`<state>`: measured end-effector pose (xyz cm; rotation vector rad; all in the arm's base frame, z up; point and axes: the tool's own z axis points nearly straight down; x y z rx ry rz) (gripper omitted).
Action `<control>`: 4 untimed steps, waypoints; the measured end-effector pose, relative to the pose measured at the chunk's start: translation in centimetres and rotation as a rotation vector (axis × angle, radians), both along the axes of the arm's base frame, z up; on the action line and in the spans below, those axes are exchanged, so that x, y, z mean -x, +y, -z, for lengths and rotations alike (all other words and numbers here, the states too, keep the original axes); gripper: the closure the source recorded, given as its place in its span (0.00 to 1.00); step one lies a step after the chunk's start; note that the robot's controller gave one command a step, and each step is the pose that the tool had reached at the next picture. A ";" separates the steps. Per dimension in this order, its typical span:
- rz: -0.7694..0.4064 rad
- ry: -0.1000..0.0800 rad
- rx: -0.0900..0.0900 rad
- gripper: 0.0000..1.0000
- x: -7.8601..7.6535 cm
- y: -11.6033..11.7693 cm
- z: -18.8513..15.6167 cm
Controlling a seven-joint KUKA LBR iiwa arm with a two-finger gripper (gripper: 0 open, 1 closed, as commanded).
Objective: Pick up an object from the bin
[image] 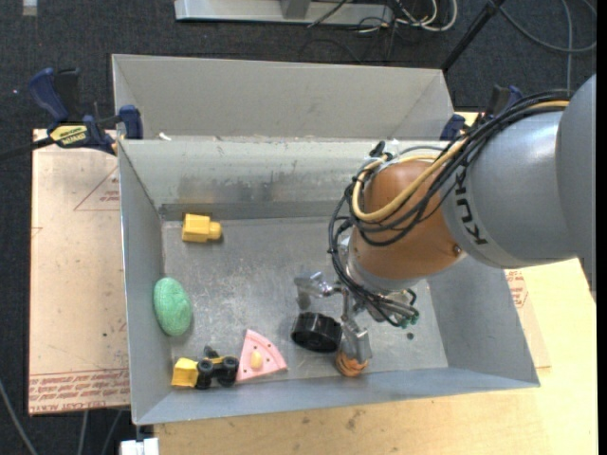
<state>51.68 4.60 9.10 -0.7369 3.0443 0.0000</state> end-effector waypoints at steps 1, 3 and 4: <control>0.150 0.008 0.000 1.00 0.1 1.2 2.1; 0.149 0.008 0.000 0.00 0.2 1.2 2.1; -0.022 0.010 0.002 0.00 -1.4 2.1 2.1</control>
Offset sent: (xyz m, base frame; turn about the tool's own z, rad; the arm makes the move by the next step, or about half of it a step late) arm 0.0000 0.0000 0.0000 0.0000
